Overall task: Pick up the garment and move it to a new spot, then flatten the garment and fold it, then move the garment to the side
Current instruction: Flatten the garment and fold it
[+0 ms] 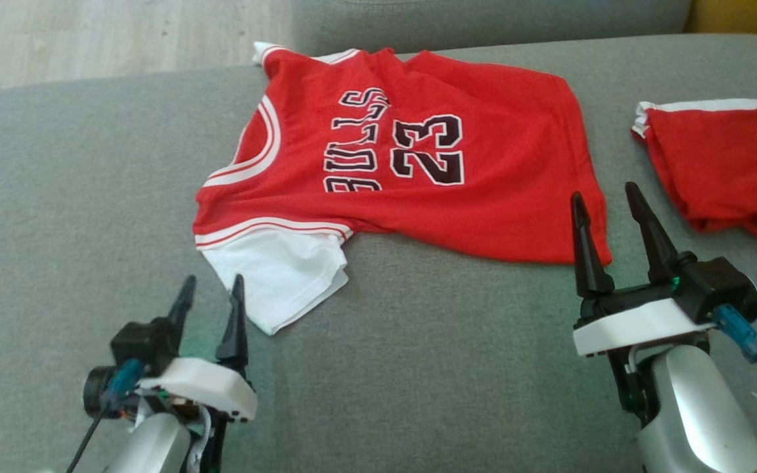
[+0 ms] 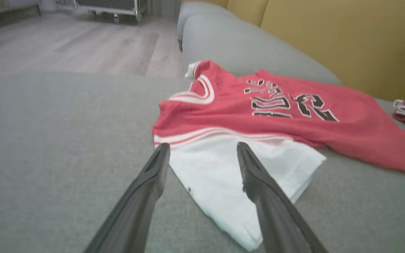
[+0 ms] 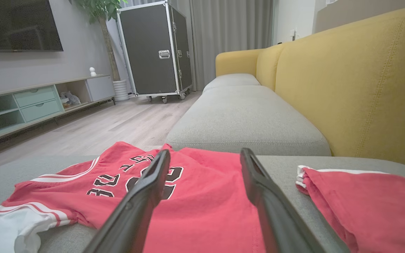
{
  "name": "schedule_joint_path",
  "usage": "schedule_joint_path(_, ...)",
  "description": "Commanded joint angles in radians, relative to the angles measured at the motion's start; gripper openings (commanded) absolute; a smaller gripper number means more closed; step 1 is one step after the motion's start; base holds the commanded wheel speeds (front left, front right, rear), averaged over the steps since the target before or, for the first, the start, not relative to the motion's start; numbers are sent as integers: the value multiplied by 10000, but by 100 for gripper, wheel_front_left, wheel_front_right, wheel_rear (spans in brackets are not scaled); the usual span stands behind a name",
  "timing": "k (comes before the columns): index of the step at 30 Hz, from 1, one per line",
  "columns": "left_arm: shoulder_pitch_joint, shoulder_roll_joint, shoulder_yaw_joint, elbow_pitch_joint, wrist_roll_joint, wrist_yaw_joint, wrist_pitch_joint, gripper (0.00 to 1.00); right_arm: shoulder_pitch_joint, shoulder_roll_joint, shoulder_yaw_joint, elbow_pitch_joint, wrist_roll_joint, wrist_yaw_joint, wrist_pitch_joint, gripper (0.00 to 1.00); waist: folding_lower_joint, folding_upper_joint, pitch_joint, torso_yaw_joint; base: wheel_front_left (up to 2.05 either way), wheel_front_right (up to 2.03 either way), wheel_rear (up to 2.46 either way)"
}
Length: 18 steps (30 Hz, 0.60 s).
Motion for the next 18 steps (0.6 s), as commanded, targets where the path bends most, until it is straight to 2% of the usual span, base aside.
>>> schedule_joint_path(1,-577,120,296,-206,-64,-21,83,100,-211,-18,251,-347,16,-52,-63,100,-1,0,48,-69,0,0,0)
schedule_joint_path(4,-762,63,146,276,-320,-158,903,100,-237,-18,279,-334,75,-52,-63,100,-1,0,176,-227,0,0,0)
schedule_joint_path(8,-896,91,6,900,-481,47,2045,100,-304,-18,263,-353,141,-52,-63,100,-1,0,350,-443,0,0,0)
schedule_joint_path(12,-1007,167,-155,1195,-444,220,2714,100,-370,-18,253,-371,197,-52,-63,100,-1,0,519,-616,0,0,0)
schedule_joint_path(17,-1014,277,-285,1346,-553,212,3346,100,-435,-18,195,-452,252,-52,-63,100,-1,0,694,-806,0,0,0)
schedule_joint_path(18,-1015,305,-314,1338,-562,181,3415,49,-440,-18,180,-464,257,-52,-63,100,-1,0,704,-824,0,0,0)
